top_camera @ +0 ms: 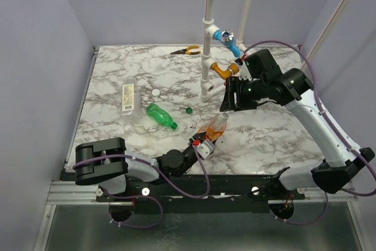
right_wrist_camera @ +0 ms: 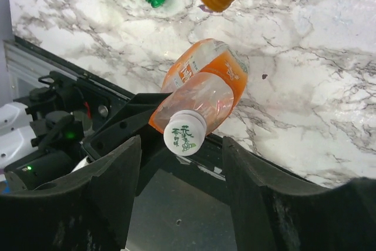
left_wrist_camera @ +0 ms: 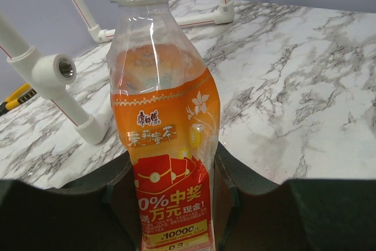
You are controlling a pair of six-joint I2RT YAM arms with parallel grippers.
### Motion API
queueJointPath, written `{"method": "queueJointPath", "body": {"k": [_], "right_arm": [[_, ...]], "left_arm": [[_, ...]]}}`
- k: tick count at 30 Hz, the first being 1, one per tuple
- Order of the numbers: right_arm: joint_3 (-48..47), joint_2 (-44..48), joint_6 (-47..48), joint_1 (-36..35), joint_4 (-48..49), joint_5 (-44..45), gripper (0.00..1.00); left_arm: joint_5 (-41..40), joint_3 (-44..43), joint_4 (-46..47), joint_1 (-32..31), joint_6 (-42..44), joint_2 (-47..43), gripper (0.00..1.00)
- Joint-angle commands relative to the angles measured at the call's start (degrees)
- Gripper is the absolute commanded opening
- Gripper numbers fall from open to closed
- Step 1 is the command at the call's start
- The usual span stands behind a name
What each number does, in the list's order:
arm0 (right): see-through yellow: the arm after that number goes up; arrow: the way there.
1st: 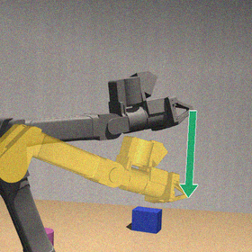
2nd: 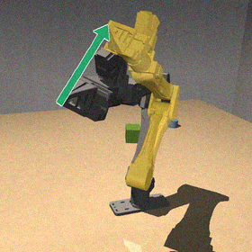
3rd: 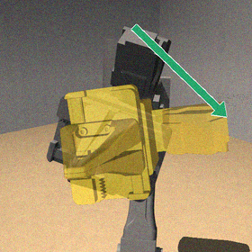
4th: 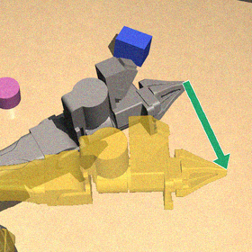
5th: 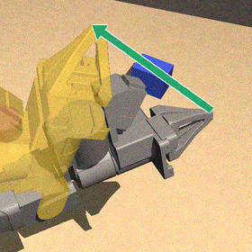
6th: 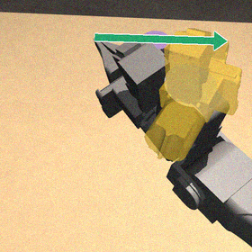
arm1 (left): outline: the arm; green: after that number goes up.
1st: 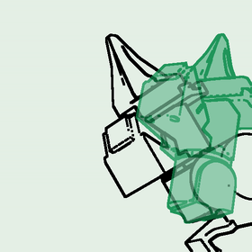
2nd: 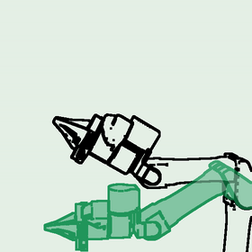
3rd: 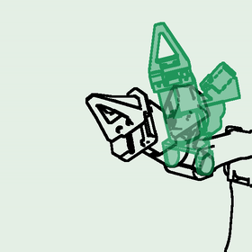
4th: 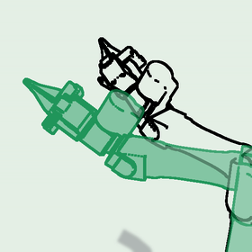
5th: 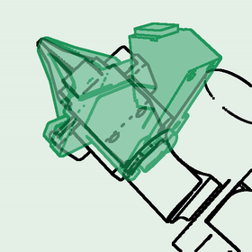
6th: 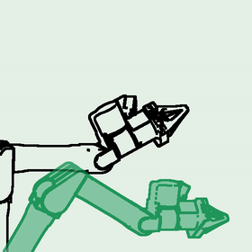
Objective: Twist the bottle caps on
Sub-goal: Screw the bottle cap onto the plastic bottle.
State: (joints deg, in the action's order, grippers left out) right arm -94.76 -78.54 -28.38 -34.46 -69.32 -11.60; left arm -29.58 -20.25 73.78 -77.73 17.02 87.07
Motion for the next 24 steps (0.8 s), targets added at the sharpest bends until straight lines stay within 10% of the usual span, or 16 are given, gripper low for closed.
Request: {"method": "queueJointPath", "body": {"k": [1,24], "right_arm": [[0.7,-0.7,5.5,-2.4,1.5,0.7,0.61],[3.5,0.4,6.7,-3.9,2.3,0.3,0.55]], "left_arm": [[2.6,-0.1,-1.1,0.1,-1.9,-2.8,0.0],[3.3,-0.6,-3.3,0.4,-2.6,-3.5,0.0]]}}
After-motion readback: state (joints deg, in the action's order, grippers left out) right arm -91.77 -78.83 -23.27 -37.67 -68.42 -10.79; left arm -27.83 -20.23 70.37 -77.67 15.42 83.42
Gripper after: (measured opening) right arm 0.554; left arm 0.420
